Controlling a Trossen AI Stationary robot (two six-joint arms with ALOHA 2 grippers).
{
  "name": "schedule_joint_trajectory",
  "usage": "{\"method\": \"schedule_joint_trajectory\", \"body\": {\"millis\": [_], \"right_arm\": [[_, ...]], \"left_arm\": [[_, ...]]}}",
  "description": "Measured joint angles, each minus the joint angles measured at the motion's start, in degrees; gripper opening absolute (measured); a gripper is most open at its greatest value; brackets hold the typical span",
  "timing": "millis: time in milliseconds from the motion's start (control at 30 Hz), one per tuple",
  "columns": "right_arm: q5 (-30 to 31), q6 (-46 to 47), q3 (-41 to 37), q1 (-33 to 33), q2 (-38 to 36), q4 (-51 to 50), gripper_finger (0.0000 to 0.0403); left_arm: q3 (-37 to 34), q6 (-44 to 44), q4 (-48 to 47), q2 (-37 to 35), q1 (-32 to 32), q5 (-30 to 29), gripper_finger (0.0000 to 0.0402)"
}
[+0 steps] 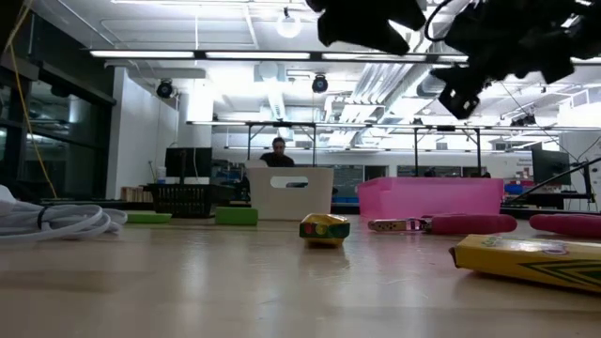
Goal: Pick & Place School Supplies
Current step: Put the top crayon box into the pink bin
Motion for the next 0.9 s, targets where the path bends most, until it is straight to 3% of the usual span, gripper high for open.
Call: {"method": "schedule_joint_trajectory", "body": {"millis": [167, 567, 733, 900], "right_arm": [[15.26, -2.64, -0.04, 12.68, 0.82, -5.53, 0.0192], [46.75, 0.3, -0.02, 40.85, 3.51, -5.51, 0.0192], [53.21, 5.15, -0.02, 47.33, 7.12, -5.53, 0.0191], [53.08, 11.18, -0.02, 50.2, 10.88, -5.21, 0.0191]], "left_arm": [[0.0, -2.34, -0.44, -0.52, -2.01, -0.05, 0.023], [-0.02, -9.36, -6.53, -0.72, -5.4, 0.02, 0.023], [-0.04, -9.13, -6.89, -0.72, -6.52, 0.01, 0.023], [-0.04, -14.12, -9.8, -0.72, -7.38, 0.06, 0.023]]}}
